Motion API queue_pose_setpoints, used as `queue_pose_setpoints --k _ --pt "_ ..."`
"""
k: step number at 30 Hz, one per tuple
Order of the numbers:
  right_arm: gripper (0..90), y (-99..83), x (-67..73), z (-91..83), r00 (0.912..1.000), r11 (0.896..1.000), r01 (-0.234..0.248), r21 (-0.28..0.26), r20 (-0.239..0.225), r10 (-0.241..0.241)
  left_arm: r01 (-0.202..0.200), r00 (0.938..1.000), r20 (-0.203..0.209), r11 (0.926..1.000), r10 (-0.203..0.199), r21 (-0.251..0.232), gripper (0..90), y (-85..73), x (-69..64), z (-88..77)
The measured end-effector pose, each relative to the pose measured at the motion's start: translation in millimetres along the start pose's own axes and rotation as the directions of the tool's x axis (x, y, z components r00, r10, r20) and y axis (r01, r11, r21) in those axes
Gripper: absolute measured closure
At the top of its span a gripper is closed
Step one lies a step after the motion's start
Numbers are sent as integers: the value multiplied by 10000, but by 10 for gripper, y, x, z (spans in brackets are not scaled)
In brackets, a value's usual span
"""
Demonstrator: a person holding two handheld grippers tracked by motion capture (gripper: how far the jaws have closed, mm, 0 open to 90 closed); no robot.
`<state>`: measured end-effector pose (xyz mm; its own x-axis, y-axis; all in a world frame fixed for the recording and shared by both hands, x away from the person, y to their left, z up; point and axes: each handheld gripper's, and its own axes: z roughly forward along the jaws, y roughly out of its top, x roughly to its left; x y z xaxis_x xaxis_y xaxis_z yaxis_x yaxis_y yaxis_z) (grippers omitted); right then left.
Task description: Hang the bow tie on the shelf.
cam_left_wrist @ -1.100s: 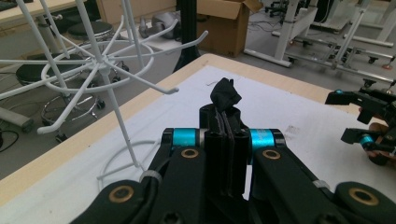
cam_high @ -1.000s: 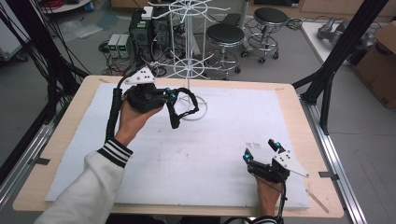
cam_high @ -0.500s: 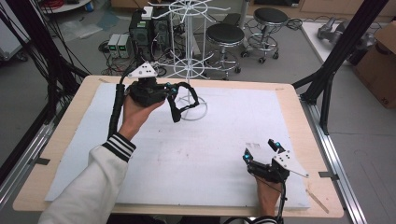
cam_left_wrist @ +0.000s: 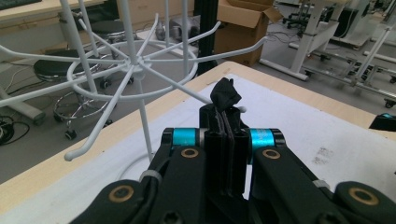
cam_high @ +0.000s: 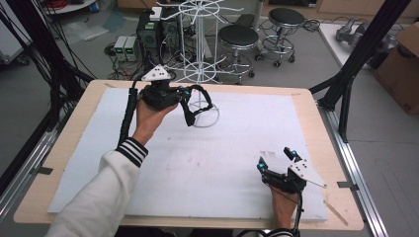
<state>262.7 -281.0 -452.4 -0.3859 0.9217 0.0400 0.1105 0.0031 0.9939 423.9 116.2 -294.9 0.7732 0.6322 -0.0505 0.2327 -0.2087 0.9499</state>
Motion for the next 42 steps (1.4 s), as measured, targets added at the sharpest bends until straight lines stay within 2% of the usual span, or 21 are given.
queue_pose_setpoints --k 5,8,13,28,33,37,42 --pt "31 0 0 0 10000 10000 12 13 13 -12 -30 9994 -332 9999 25 -133 883 -9 18 32" --pt "31 0 1 1 10000 10000 6 5 11 -6 -19 9990 -442 10000 16 -64 883 -22 24 52" --pt "30 1 2 1 10000 10000 -3 5 13 3 117 9985 -537 9996 -131 -272 883 -33 32 94" --pt "31 0 -1 2 10000 10000 4 -13 8 -4 106 9968 -791 9999 -100 69 882 -85 8 205" --pt "31 0 -2 2 10000 10000 -1 -15 5 1 112 9953 -963 9997 -90 218 878 -100 15 228" --pt "30 1 -2 2 10000 10000 -11 -9 8 11 -56 9925 -1223 9996 91 288 872 -107 5 246" --pt "30 1 -2 1 10000 10000 -33 0 16 33 -69 9909 -1338 9994 113 338 803 -121 4 273"
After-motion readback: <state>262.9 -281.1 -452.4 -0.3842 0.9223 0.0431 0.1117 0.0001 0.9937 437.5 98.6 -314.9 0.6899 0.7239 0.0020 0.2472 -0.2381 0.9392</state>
